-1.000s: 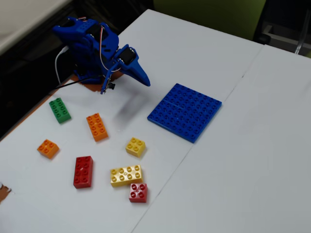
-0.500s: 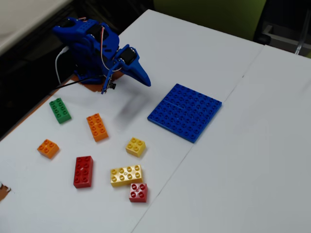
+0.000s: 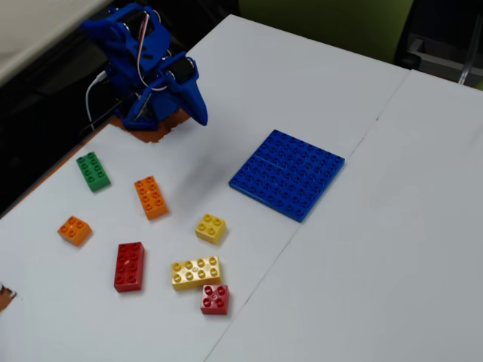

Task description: Pick up the 2x4 orange block and go up the 8x8 blue block.

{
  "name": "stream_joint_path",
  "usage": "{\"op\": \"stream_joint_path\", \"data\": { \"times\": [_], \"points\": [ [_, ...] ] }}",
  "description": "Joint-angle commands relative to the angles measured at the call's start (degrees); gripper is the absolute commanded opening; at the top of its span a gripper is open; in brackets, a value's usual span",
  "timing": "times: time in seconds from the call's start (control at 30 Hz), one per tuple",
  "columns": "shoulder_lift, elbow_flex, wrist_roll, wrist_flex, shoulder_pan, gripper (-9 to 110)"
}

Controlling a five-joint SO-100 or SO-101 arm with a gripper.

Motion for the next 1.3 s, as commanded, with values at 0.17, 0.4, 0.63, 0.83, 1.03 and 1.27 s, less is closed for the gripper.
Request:
{"op": "stream_joint_path", "data": {
  "times": [0.17, 0.4, 0.63, 0.83, 1.03, 1.27],
  "points": [
    [-15.7, -25.0, -23.8, 12.7, 6.3, 0],
    [-26.4, -35.6, -44.5, 20.9, 14.2, 0],
    [-36.2, -41.9, -64.5, 24.9, 24.9, 0],
    [-45.2, -42.1, -77.7, 23.6, 32.2, 1],
    [-55.5, -43.4, -82.2, 20.3, 36.7, 4],
    [-62.3, -43.5, -84.1, 14.7, 38.1, 6]
  ]
}}
